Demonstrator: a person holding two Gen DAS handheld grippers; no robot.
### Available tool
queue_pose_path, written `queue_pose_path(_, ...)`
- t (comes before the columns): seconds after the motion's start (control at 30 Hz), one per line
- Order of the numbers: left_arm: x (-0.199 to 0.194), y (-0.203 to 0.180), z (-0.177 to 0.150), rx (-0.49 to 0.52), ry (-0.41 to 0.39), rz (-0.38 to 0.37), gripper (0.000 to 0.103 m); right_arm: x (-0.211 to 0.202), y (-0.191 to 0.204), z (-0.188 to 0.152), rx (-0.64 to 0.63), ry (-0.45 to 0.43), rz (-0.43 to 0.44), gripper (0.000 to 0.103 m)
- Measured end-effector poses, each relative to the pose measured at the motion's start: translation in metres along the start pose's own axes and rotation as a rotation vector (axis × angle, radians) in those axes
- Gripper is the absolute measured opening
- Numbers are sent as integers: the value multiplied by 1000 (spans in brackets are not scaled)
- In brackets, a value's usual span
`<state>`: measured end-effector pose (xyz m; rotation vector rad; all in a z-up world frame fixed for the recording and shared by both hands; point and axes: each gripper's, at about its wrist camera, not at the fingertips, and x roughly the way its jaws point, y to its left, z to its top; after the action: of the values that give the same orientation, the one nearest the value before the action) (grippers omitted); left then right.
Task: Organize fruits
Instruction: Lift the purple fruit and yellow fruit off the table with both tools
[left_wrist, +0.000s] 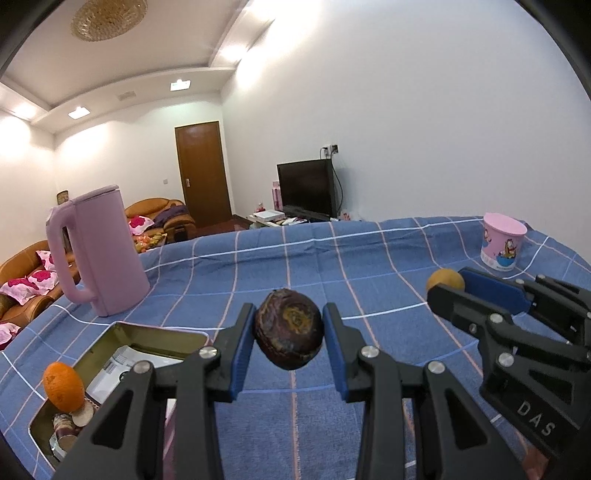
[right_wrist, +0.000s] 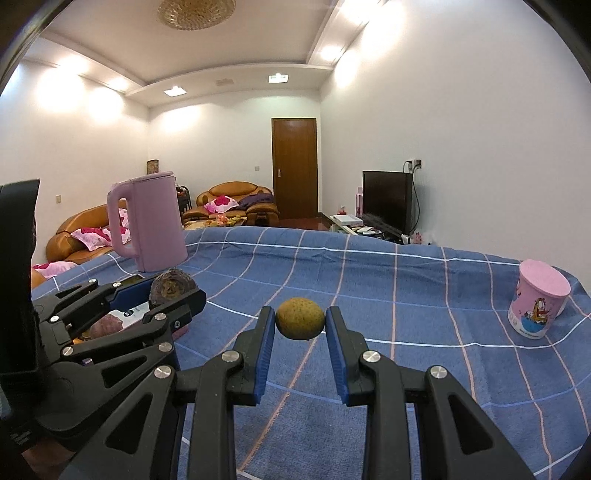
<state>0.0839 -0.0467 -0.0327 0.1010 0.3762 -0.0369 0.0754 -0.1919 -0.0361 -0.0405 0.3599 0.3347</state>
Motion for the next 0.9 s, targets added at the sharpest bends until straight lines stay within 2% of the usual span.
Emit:
queue_pose_path(0.47, -14, 2, -2, -5, -50, 20, 38, -5, 4, -1, -15, -30, -11, 30)
queue_pose_path(0.9, -17, 8, -4, -32, -41, 23, 38, -12, 11, -1, -31, -56, -2, 30)
